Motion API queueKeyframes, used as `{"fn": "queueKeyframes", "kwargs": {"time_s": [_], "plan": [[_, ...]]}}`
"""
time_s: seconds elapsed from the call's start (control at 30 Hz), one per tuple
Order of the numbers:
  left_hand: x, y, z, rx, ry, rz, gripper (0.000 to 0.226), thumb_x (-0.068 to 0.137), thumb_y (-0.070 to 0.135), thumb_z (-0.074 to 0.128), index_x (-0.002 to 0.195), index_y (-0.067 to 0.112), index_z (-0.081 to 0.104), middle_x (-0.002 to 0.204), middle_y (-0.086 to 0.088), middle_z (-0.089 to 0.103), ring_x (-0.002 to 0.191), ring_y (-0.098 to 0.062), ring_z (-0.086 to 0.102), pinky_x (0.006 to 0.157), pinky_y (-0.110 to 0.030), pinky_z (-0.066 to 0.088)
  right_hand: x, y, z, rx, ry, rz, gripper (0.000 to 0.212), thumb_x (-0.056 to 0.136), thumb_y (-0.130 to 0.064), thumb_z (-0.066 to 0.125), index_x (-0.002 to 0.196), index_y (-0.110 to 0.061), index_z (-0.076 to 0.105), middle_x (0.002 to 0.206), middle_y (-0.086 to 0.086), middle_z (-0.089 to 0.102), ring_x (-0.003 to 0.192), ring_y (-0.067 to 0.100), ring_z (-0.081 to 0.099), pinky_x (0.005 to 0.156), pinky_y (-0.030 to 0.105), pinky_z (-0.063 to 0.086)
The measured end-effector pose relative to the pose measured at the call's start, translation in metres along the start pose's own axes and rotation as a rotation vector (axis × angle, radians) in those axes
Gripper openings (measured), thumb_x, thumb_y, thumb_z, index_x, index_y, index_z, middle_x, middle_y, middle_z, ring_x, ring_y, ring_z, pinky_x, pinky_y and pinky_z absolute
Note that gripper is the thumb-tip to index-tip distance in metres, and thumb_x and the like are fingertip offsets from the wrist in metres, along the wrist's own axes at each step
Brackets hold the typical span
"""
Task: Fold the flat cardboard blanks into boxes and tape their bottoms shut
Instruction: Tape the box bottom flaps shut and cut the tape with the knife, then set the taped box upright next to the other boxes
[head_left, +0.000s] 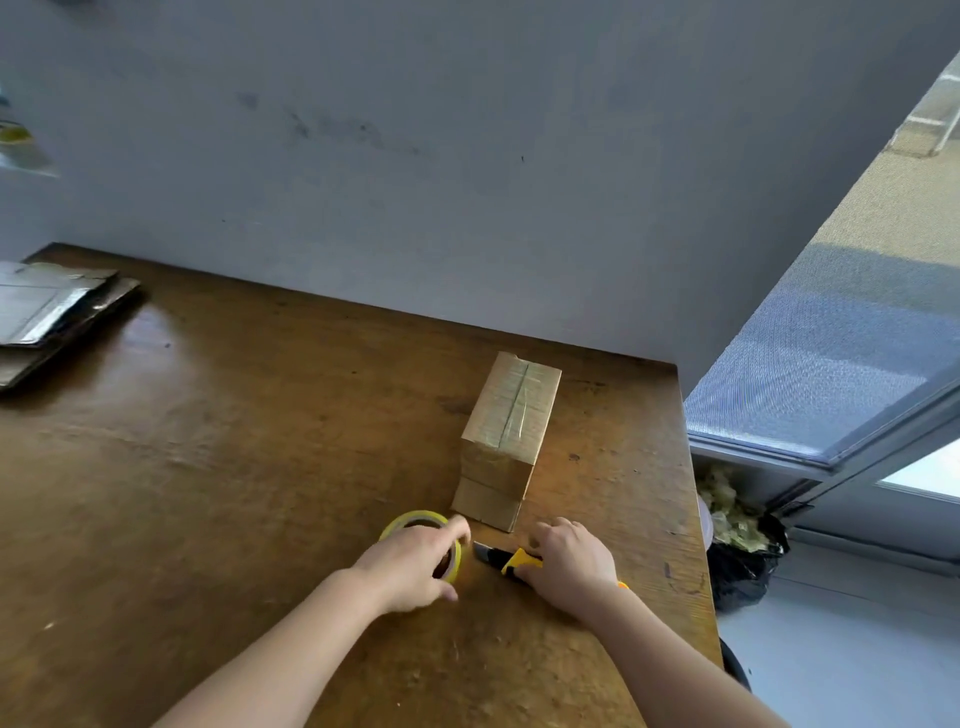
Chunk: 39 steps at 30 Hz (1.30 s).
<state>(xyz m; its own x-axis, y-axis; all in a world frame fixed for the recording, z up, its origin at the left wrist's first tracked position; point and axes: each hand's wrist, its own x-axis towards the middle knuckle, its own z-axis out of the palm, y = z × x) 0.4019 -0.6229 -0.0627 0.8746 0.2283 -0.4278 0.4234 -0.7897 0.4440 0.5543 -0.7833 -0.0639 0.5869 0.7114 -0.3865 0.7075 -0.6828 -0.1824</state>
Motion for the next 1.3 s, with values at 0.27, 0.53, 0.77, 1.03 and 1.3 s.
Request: {"fn": "queueKeyframes", "kwargs": {"time_s": [0.27,0.53,0.77,1.03,1.3], "plan": [[0.016,0.003,-0.040,-0.106,0.492,-0.142,0.023,0.084,0.032,0.059,0.098,0.035,0.041,0.094,0.008,0.059,0.071,-0.006,0.056,0.055,-0.025,0.047,0.013,-0.015,-0.027,0.278,0.321,0.116,0.069,0.076,-0.068,0.061,0.124,-0.023,0.040,0.116,-0.001,0.058,0.099,0.020,0.058,0.069,0.027,0.044],[0.057,0.019,-0.062,-0.123,0.356,0.035,0.077,0.096,0.041,0.048,0.152,0.033,-0.004,0.161,0.005,-0.003,0.145,-0.019,0.021,0.110,-0.036,0.034,0.032,-0.033,-0.045,0.385,0.382,0.076,0.095,0.082,-0.073,0.050,0.151,-0.027,0.005,0.146,0.002,0.043,0.124,0.022,0.051,0.090,0.034,0.050],[0.068,0.017,-0.049,-0.057,0.553,0.045,0.061,0.096,0.023,0.055,0.150,0.019,0.027,0.150,-0.004,0.040,0.132,-0.023,0.045,0.104,-0.032,0.043,0.044,-0.029,-0.035,0.338,0.408,0.113,0.081,0.091,-0.053,0.054,0.151,-0.019,0.011,0.140,0.004,0.047,0.116,0.022,0.057,0.084,0.031,0.052],[0.074,0.014,-0.031,0.128,0.510,-0.035,0.072,0.094,0.007,0.047,0.153,0.026,0.010,0.145,-0.008,0.039,0.086,-0.024,0.062,0.069,-0.030,0.051,0.049,-0.018,-0.024,0.277,0.385,0.072,0.084,0.091,-0.025,0.062,0.152,-0.016,0.005,0.140,0.008,0.048,0.110,0.024,0.059,0.084,0.032,0.053],[0.075,0.014,-0.047,0.086,0.532,0.042,0.064,0.095,0.025,0.054,0.151,0.023,0.023,0.113,-0.003,0.061,0.091,-0.019,0.059,0.071,-0.028,0.050,0.049,-0.018,-0.029,0.335,0.388,0.068,0.089,0.085,-0.048,0.064,0.151,-0.018,0.011,0.145,0.003,0.041,0.117,0.021,0.056,0.085,0.031,0.053]]}}
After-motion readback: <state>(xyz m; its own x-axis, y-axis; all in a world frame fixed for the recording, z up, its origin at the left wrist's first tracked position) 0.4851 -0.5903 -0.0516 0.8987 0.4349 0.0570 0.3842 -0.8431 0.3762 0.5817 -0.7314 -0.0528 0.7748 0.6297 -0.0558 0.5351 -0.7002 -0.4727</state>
